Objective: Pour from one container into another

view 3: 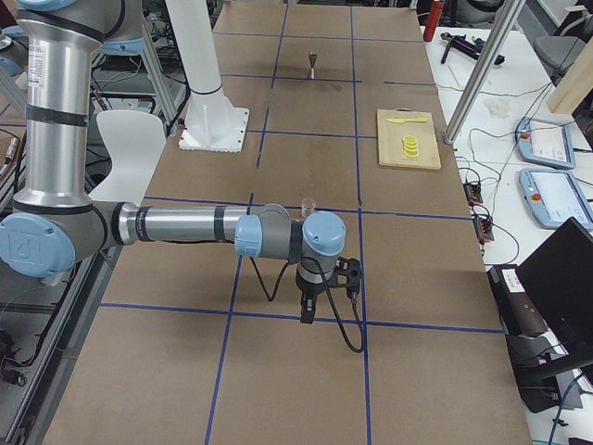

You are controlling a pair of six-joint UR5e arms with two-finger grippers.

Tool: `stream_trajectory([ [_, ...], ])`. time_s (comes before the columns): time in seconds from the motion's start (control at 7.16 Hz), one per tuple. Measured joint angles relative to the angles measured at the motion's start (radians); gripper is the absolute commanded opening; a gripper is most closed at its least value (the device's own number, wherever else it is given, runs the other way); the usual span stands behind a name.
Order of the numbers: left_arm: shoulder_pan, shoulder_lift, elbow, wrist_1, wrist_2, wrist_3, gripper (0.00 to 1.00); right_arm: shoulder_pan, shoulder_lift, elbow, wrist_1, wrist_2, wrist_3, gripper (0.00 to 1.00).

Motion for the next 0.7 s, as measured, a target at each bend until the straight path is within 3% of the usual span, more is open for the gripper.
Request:
stream_trajectory([
  [0.7,0.001,0.0,0.007,0.0,0.001,0.0,1.0,0.0,0.0,0.01,0.0,0.001,0.0,1.0],
])
